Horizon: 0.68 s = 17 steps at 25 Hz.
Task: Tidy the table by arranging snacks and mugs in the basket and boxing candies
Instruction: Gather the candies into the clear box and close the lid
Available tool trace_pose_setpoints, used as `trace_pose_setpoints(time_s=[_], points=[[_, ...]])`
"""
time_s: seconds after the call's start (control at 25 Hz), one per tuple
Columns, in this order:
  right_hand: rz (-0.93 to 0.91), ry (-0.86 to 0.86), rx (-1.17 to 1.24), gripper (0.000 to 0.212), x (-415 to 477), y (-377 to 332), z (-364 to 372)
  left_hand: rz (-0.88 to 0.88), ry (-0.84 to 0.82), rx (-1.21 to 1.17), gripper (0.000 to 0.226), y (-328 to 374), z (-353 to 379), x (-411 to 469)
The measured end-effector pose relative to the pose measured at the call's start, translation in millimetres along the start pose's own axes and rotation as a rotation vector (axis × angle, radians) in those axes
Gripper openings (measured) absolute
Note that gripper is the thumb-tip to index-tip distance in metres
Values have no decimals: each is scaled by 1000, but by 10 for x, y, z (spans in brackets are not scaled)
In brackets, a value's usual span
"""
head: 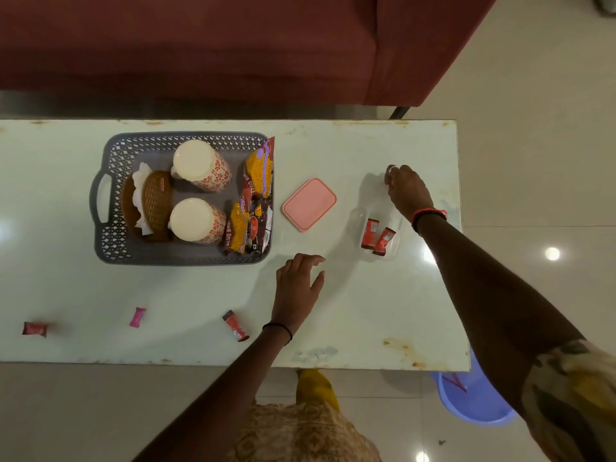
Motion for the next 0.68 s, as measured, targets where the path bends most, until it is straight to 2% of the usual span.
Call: trace_pose_setpoints(time_s=[0.08, 0.2, 0.32, 0.4, 0.52, 0.6, 0.68], points=[[48, 74, 73, 25, 16, 1, -120, -9, 7, -8, 23, -27, -12, -34], [145, 215, 305, 25, -180, -70, -268, -34, 1, -13, 22, -70, -64, -108], [207, 247, 472, 15, -571, -170, -259, -32, -29, 23, 21, -121, -150, -217], [179, 204, 449, 7, -800, -225, -166, -34, -51, 65, 22, -195, -206, -283], [184, 124, 424, 12, -989, -250, -7, -61, -43, 86, 21, -316, -326, -354], [223, 153, 424, 20, -1047, -273, 32, -72, -17, 82, 20, -385, -403, -402], [230, 208, 457, 17, -1109, -382, 44, -85, 5, 76, 20, -466, -483, -468]])
Point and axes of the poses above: each hand's wrist, its own x-axis towards the middle knuckle, its own z-axis out of the palm, y = z × x, the point moved 4 cm from there along x, towards the middle knuckle, and after that the axes turned 5 degrees about -z, right-handed, at the moved point
